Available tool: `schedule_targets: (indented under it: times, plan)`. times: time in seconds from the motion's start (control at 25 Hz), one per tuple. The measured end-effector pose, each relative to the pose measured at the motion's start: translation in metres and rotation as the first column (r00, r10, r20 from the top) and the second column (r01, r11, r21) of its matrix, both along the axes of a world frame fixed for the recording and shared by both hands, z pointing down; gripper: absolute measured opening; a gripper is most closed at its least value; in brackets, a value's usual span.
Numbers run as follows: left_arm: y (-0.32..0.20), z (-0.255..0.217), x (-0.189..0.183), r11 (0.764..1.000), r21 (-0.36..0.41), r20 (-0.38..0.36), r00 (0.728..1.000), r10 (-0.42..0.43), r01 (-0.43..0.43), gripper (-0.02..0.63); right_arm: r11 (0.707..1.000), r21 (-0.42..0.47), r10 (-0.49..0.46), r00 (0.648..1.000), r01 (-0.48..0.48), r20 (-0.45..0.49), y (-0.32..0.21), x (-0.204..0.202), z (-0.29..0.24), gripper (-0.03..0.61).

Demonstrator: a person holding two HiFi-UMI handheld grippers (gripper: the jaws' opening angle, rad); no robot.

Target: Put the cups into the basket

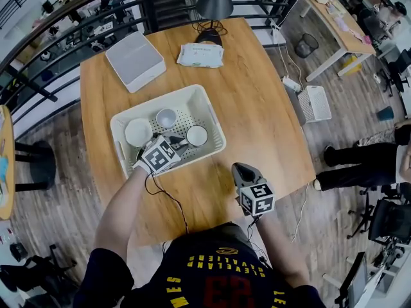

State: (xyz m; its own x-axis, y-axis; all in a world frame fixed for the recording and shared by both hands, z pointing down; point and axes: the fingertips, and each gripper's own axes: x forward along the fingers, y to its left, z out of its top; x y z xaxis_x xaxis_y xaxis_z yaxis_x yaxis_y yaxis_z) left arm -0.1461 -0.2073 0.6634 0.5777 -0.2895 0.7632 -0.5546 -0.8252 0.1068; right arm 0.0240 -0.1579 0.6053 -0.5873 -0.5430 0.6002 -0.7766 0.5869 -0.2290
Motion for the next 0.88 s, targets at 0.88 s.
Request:
schedule_targets:
  times: [0.88]
  plan:
    - [-0.013,-0.064,-0.025,0.949,0.3,0.069,0.989,-0.128,0.102,0.167,0.999,0.031,-0.014,0.999,0.013,0.044,-0.002,0.0,-0.017,0.021]
